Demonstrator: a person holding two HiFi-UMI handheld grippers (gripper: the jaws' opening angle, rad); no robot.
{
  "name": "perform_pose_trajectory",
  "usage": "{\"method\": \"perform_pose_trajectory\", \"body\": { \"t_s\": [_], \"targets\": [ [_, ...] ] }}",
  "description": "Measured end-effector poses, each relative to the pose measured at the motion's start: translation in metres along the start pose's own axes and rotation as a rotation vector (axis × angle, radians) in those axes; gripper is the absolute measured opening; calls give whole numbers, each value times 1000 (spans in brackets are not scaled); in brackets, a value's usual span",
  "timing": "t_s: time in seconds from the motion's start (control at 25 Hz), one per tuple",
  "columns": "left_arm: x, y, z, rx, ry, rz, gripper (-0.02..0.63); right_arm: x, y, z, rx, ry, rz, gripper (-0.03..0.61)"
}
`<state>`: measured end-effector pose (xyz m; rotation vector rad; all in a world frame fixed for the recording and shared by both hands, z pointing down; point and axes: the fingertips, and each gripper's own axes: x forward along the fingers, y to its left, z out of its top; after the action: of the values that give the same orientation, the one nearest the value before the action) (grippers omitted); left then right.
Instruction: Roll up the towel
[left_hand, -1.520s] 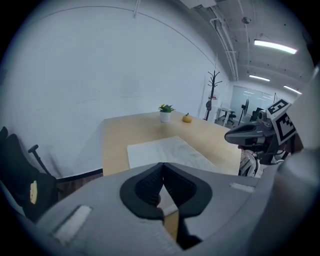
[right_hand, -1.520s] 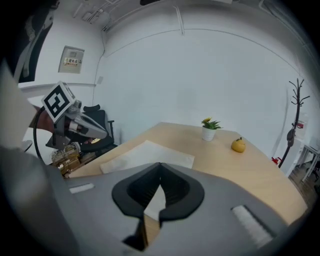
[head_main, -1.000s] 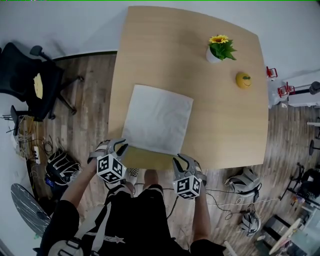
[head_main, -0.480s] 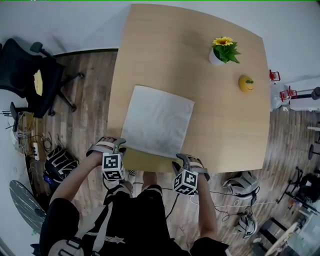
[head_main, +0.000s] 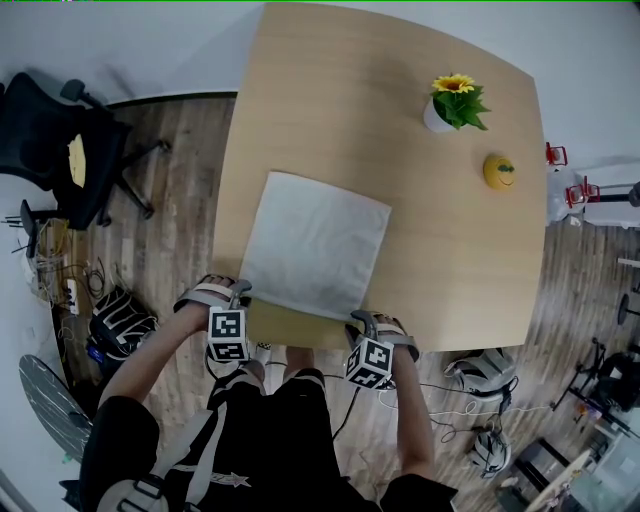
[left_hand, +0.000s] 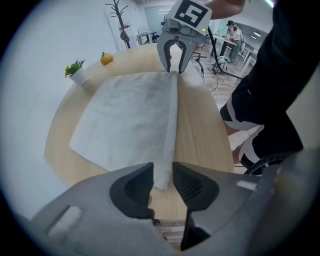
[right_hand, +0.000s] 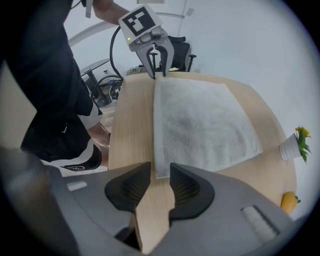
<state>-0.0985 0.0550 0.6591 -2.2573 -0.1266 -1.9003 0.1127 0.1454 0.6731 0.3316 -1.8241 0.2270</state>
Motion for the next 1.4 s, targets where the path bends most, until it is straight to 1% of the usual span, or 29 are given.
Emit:
{"method": "perform_pose_trajectory", "body": {
  "t_s": [0.12,0.36,0.48,0.64,0.88,0.92,0.96,1.0,1.24,1.4],
  "targets": [
    [3,0,0,8,7,-11,133,2,0,-1,-7,8,17,118],
    [11,-1,-5,19,39,-38,127,4,-2,-2,1,13,58,116],
    [14,-4,-8,30,55,-59,126,5,-5,-2,0,16,59,92],
    [16,-4,-7,32,59,-72,126,5,-6,-2,-11,22,64,92],
    [16,-7,-8,30,72,-114,112,6,-4,-2,-32,37,53,92],
    [16,-6,-8,29,69,-108,109,6,-4,-2,-37,42,48,91],
    [16,-4,-8,29,66,-95,88,6,-4,-2,-42,45,44,91],
    [16,-2,-8,31,64,-82,47,6,-4,-1,-45,47,39,89],
    [16,-2,-8,51,61,-68,44,6,-2,-1,-37,58,21,84],
    [14,-3,-9,63,60,-46,40,4,-3,-1,-23,54,-11,66]
  ]
}}
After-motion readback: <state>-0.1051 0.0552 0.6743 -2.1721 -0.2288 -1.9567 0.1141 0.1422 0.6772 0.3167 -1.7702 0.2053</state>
